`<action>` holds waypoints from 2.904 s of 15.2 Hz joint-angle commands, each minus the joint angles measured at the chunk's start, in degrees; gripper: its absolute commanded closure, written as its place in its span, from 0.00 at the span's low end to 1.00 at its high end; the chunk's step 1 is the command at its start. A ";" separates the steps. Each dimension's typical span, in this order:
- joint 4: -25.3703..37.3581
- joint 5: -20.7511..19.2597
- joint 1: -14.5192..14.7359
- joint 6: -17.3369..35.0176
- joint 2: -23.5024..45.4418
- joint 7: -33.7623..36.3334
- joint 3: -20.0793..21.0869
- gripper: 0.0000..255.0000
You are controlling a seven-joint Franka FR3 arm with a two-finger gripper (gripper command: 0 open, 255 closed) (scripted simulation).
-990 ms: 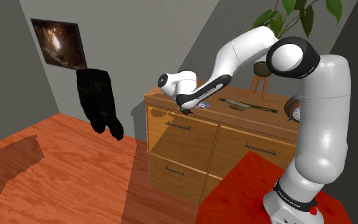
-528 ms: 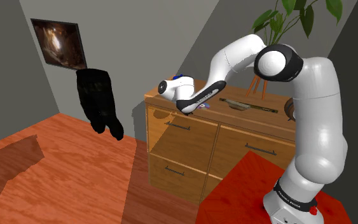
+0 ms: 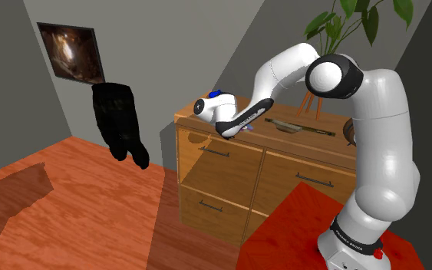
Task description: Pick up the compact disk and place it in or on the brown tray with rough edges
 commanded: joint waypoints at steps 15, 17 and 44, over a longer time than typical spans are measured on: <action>0.03 0.57 -0.09 -0.75 -1.46 -1.32 0.20 1.00; 0.11 0.94 -0.13 -1.27 -2.40 -2.21 0.33 1.00; -16.05 2.15 -5.89 2.92 -23.76 -10.83 -1.75 1.00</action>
